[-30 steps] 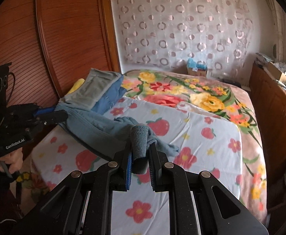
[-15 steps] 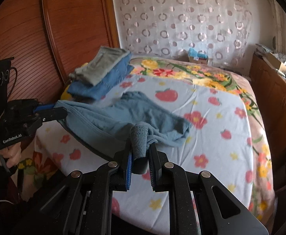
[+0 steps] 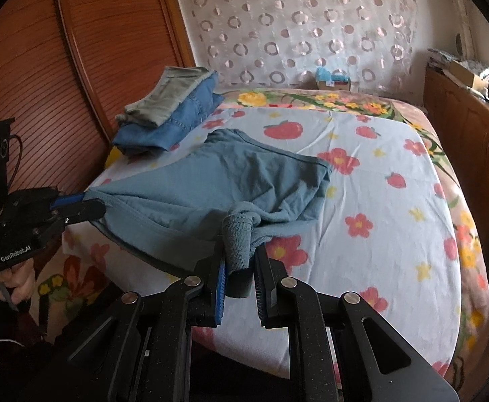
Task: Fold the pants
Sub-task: 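Carry the held shorts with both grippers and lay them folded onto the sheet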
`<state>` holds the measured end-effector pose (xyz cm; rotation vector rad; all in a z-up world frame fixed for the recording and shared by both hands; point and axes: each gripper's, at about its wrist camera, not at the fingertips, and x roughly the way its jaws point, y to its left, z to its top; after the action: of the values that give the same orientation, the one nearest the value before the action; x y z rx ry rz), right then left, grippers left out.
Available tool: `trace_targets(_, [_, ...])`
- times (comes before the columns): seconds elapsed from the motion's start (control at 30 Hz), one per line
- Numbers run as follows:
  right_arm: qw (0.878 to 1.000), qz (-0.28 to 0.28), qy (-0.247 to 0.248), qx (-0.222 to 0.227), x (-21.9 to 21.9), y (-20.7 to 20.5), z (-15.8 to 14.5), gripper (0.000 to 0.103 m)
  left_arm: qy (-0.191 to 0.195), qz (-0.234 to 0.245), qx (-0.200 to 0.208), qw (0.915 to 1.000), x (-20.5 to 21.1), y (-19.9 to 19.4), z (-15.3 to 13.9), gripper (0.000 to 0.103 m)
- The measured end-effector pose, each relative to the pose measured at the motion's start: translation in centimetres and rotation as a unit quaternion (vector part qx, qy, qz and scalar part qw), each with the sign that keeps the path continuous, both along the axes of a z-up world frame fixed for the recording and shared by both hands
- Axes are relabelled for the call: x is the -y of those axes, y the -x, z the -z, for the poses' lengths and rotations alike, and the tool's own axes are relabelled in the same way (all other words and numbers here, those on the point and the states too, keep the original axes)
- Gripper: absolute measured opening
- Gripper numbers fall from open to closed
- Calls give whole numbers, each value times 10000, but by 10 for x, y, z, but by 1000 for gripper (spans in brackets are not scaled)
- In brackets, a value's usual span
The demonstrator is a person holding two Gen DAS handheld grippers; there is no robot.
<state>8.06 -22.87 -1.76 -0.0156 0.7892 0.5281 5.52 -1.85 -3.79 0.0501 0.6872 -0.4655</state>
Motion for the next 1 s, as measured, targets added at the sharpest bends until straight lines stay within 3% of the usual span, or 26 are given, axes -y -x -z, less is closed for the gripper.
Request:
trace_targets(0.63, [9999,0,-100,96,10,20,-5,12,64,117,33,9999,6,21,-7,8])
trace_targets(1.0, [10000,24,-43,-15,4,11,4,12,65,94,-178,9998,6,4,8,8])
